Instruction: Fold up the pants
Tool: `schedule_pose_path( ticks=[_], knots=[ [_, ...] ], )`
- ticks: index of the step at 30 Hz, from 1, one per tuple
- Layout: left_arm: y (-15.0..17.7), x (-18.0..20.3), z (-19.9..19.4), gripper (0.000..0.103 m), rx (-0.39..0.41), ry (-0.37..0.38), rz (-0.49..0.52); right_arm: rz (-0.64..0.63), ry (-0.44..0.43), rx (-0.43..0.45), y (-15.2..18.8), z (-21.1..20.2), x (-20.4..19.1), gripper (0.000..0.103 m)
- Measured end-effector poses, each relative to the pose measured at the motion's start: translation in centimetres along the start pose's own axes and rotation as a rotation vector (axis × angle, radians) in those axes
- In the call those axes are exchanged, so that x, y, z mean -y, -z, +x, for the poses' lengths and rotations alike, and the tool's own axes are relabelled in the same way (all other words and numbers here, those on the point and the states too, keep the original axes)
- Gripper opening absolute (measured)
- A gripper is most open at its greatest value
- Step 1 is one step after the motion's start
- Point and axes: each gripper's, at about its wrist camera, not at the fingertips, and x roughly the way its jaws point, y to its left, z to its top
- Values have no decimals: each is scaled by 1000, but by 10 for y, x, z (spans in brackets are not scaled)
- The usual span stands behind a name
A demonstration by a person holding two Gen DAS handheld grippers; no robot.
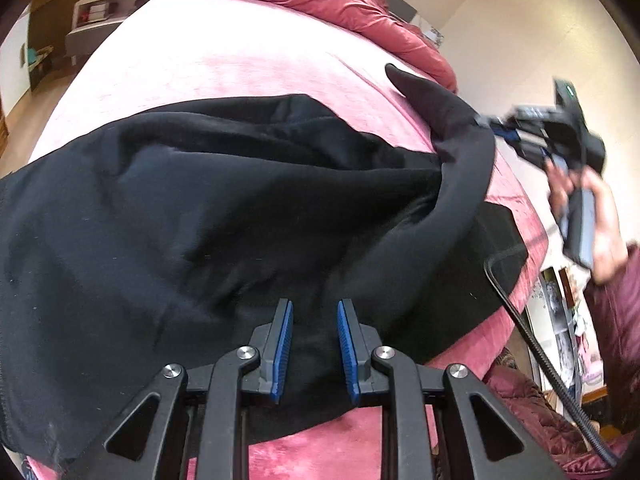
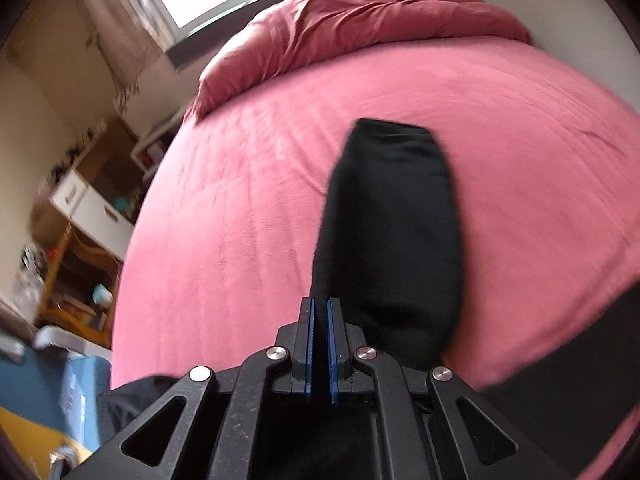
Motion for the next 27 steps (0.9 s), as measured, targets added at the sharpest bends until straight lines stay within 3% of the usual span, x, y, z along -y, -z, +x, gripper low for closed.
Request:
schedule_pose_path(
  ticks=[5, 11, 12, 14, 16, 21, 25, 27],
  knots=[
    [4, 14, 5, 23, -28, 0, 50, 104, 20, -15, 61, -38, 57, 6],
    [6, 23, 20, 23, -81, -10, 68, 125, 92, -123, 110, -33, 102, 10],
    [7, 24, 23, 23, -82, -13, 72, 121, 107, -126, 110, -35, 105, 11],
    [7, 25, 25, 23, -83, -22, 74, 96, 126, -100, 104, -41, 105, 22],
    [7, 28, 28, 23, -84, -25, 75, 32, 188, -51, 92, -48, 93, 39],
    [8, 26, 33, 23, -91, -31, 70, -151, 318, 65, 57, -47, 58, 45],
    [7, 27, 36, 23, -93, -28, 67, -267, 257, 36, 30, -18, 31, 52],
    [7, 25, 35, 23, -91, -26, 65, -337, 271, 8, 19, 4, 15, 52]
  ],
)
